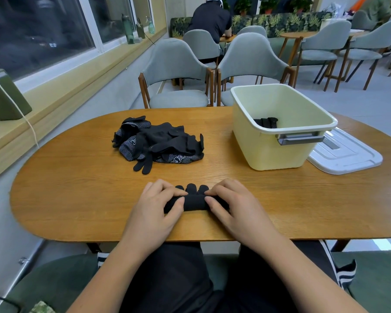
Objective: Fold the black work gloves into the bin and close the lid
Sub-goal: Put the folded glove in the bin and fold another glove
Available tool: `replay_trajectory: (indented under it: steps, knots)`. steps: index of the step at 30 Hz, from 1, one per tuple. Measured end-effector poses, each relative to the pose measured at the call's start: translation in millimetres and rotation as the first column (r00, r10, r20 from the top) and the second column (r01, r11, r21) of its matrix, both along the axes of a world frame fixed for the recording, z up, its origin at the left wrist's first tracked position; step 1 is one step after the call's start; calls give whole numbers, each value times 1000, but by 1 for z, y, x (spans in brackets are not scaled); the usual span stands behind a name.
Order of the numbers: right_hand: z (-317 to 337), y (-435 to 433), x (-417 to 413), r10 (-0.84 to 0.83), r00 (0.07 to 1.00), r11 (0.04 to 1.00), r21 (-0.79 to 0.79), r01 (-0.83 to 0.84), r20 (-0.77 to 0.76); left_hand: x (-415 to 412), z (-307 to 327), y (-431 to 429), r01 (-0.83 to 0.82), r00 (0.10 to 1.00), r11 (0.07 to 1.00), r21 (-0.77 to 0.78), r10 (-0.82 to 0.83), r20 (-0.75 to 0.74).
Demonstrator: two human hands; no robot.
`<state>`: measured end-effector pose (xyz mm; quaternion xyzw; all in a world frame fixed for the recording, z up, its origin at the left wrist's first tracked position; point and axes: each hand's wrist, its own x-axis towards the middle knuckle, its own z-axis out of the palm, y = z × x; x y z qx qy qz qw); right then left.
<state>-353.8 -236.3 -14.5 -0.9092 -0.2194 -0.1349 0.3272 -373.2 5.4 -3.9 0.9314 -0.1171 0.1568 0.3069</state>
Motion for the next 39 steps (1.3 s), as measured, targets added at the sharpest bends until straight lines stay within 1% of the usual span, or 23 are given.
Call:
replay_trajectory:
  steps: [4, 7, 11, 13, 18, 22, 25, 29, 32, 35, 39]
  knots:
    - [0, 1, 4, -11, 1000, 1000, -4, 11, 2, -2, 2, 0, 25, 998, 1000, -11, -24, 64]
    - [-1, 2, 3, -7, 998, 1000, -16, 7, 57, -5, 0, 0, 46, 992, 999, 14, -47, 116]
    - [1, 1, 1, 82, 986, 995, -60, -74, 148, -5, -1, 2, 59, 993, 998, 17, -60, 97]
    - [1, 0, 0, 89, 982, 994, -74, -77, 169, -4, -2, 2, 66, 994, 997, 40, -70, 87]
    - [2, 0, 0, 86, 991, 994, -72, -79, 103, -4, -1, 1, 48, 995, 998, 28, -50, 87]
    - [4, -3, -1, 114, 993, 993, 9, -114, 43, -8, 1, 2, 93, 994, 995, 20, -94, 52]
    - [5, -3, -2, 124, 992, 992, 27, -125, 28, -8, 3, 4, 118, 993, 993, -22, -118, 14]
    - [1, -3, -2, 74, 997, 996, 41, -76, 31, -7, 4, 4, 106, 994, 994, -40, -106, 6]
    - [-3, -4, 1, 19, 998, 1000, 18, -20, 66, -2, 0, 5, 91, 996, 995, -47, -91, -11]
    - [-6, -3, 3, -20, 995, 999, -35, 23, 101, 3, -3, 5, 81, 996, 995, -51, -82, -17]
    - [-6, 2, 1, -68, 983, 982, -161, 96, 171, 5, -5, 4, 59, 998, 998, -32, -58, 30]
